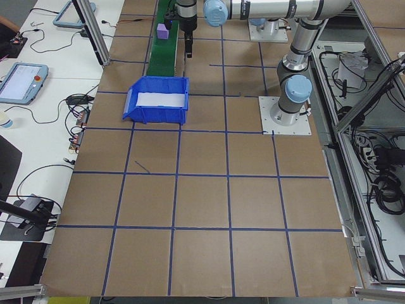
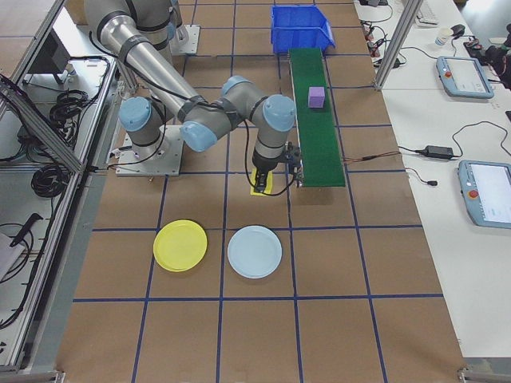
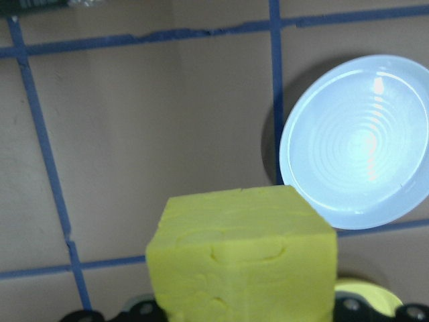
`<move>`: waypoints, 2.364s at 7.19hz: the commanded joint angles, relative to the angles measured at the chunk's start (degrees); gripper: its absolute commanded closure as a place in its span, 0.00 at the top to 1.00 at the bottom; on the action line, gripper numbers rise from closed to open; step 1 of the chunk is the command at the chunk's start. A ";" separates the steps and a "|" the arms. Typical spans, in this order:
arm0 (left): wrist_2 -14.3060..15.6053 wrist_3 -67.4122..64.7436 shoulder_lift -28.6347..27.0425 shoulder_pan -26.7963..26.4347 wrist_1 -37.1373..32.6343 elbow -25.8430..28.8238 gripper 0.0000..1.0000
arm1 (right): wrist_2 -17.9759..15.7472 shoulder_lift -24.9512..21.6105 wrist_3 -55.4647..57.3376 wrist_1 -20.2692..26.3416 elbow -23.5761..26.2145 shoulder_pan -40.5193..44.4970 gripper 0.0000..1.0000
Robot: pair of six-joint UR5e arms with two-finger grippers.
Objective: Move block left to right into plate
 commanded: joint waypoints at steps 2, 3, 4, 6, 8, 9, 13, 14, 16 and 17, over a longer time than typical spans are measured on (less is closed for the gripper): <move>0.03 -0.01 -0.09 0.05 0.00 -0.03 1.00 | -0.23 -1.07 -11.16 -7.70 9.94 -17.26 0.38; 0.03 -0.01 -0.09 0.05 0.00 -0.03 1.00 | -0.32 -0.99 -12.40 -8.06 11.09 -22.44 0.38; 0.03 -0.01 -0.09 -0.04 -0.09 -0.03 1.00 | -0.32 -0.98 -14.06 -9.02 12.76 -26.40 0.38; -0.05 -0.10 -0.09 -0.04 -0.26 -0.03 1.00 | -0.32 1.11 -14.43 -15.84 16.36 -28.38 0.43; -0.05 -0.19 -0.09 -0.04 -0.26 -0.03 1.00 | 0.91 2.18 -14.35 -15.45 16.47 -28.47 1.00; -0.05 -0.19 -0.09 -0.04 -0.26 -0.03 1.00 | 0.39 2.18 -14.26 -12.66 15.86 -28.47 1.00; -0.05 -0.19 -0.09 -0.04 -0.26 -0.03 1.00 | 2.74 0.42 -13.64 1.83 3.60 -21.84 1.00; -0.05 -0.19 -0.09 -0.04 -0.26 -0.03 1.00 | 3.63 0.86 -12.86 1.61 -0.37 -14.04 1.00; -0.05 -0.19 -0.09 -0.04 -0.26 -0.03 1.00 | 11.68 2.87 -5.79 2.39 -4.18 -5.57 1.00; -0.14 -0.19 -0.09 -0.04 -0.26 -0.03 1.00 | 14.07 5.41 -1.99 2.57 -4.89 -1.61 1.00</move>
